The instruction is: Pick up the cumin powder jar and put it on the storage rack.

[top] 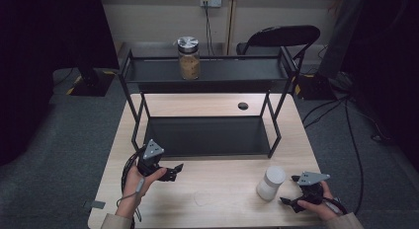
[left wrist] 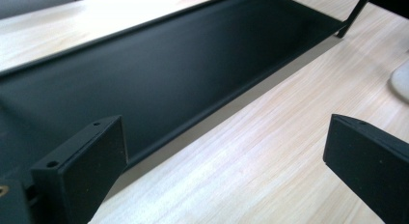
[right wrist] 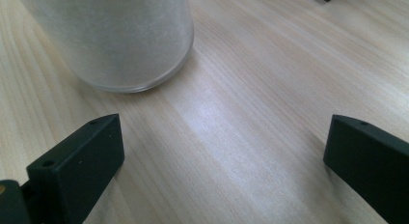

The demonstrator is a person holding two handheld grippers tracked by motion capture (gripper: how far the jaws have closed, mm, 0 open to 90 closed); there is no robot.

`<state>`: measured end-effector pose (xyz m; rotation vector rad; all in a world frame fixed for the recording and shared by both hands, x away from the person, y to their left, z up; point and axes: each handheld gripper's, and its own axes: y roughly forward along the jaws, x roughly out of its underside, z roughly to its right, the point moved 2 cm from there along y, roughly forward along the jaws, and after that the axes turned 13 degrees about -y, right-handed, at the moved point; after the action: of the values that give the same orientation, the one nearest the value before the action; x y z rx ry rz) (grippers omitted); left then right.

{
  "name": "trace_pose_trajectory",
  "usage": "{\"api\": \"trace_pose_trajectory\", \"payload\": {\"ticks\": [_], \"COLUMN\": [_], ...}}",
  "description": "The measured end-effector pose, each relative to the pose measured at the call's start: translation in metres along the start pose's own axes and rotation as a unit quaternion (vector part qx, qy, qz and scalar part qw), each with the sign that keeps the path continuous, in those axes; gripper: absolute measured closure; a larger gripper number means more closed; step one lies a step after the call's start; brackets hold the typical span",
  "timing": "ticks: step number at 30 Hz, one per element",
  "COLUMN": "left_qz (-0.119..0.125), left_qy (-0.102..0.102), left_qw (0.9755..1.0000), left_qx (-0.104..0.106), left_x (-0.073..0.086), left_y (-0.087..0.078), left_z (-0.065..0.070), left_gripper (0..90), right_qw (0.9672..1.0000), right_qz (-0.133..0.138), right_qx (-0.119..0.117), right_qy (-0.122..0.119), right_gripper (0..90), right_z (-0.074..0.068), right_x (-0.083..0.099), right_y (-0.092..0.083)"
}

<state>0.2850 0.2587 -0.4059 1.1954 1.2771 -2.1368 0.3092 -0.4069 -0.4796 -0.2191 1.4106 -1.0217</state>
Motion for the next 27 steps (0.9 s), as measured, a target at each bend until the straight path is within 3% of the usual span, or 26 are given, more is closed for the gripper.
{"api": "trace_pose_trajectory", "payload": {"ticks": [27], "left_qz": [-0.030], "left_qy": [-0.010], "left_qw": [0.9995], "left_qx": [-0.003], "left_x": [0.037], "left_y": [0.015], "left_z": [-0.011], "left_gripper": [1.0], "right_qw": [1.0000], "right_qz": [0.000], "right_qx": [0.000], "right_qy": [0.000], "right_gripper": [0.0], "right_z": [0.000], "right_x": [0.000], "right_y": [0.000]}}
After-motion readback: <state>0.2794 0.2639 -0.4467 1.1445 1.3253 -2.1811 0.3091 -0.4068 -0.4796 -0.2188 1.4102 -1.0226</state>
